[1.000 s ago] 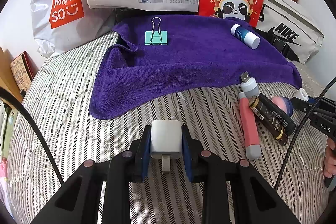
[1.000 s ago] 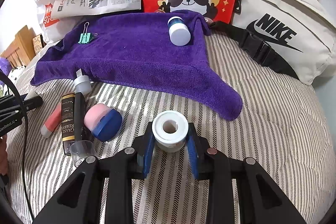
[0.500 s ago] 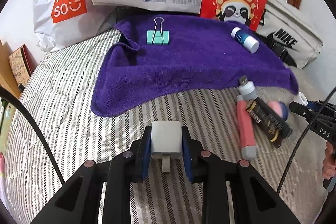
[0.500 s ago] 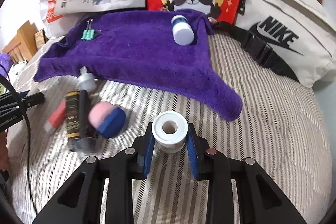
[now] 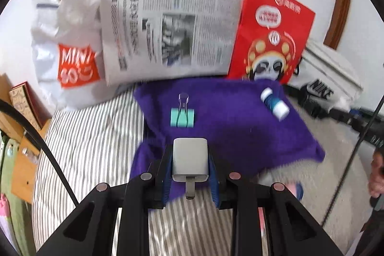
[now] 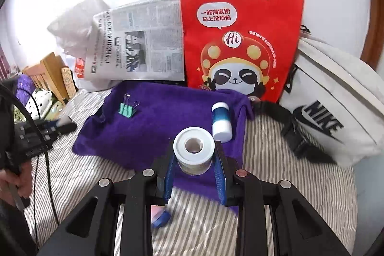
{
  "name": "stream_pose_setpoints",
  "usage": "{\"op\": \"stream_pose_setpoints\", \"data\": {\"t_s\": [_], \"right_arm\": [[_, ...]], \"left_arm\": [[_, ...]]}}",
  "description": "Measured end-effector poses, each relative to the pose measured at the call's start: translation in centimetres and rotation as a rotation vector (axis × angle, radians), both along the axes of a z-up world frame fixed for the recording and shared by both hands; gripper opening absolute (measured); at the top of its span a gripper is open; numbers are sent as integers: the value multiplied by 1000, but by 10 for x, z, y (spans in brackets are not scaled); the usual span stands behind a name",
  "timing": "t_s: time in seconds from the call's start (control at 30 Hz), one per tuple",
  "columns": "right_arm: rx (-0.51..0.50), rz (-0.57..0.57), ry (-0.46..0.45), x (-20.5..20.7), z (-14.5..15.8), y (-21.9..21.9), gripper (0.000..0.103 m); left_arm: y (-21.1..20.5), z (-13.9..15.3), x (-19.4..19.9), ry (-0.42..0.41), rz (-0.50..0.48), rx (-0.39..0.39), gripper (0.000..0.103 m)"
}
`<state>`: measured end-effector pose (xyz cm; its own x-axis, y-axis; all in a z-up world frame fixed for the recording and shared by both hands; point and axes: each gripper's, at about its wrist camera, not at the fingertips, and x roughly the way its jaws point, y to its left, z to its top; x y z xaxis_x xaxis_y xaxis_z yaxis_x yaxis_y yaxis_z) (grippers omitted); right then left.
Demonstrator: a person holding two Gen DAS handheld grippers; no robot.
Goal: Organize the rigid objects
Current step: 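Carry the charger and tape roll onto the towel and release both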
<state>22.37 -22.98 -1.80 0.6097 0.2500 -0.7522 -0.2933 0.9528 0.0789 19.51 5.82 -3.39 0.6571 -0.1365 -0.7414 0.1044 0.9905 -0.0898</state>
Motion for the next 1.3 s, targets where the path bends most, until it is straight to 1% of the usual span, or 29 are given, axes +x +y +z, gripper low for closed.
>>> {"op": "stream_pose_setpoints", "data": {"t_s": [0.1, 0.2, 0.27, 0.37, 0.47, 0.5, 0.63, 0.73, 0.83, 0.93, 1.17, 1.3], "right_arm": [[-18, -13, 32, 26, -4, 0, 29], [-6, 4, 61, 47, -7, 3, 29], [9, 28, 98, 58, -15, 4, 29], [24, 42, 135, 66, -29, 4, 29], [28, 80, 170, 72, -42, 7, 29], [20, 89, 182, 74, -46, 9, 29], [-8, 113, 212, 77, -61, 11, 29], [-36, 115, 236, 80, -74, 7, 29], [-59, 117, 239, 81, -81, 3, 29], [-61, 133, 253, 82, -88, 2, 29], [-78, 132, 299, 89, -109, 4, 29], [-90, 131, 290, 90, -110, 7, 29]], "left_arm": [[0, 9, 25, -14, -1, 25, 25], [1, 9, 44, -12, 3, 20, 25], [2, 4, 55, 1, 0, 5, 25], [1, -9, 66, 30, -15, 10, 25], [1, -17, 69, 59, -25, 39, 25], [1, -18, 70, 56, -23, 49, 25], [-3, -25, 77, 73, -36, 46, 25], [-10, -31, 82, 75, -56, 81, 25], [-12, -40, 86, 99, -68, 70, 25], [-11, -45, 88, 108, -67, 76, 25], [-5, -55, 88, 128, -81, 53, 25], [-3, -63, 93, 150, -76, 56, 25]]}}
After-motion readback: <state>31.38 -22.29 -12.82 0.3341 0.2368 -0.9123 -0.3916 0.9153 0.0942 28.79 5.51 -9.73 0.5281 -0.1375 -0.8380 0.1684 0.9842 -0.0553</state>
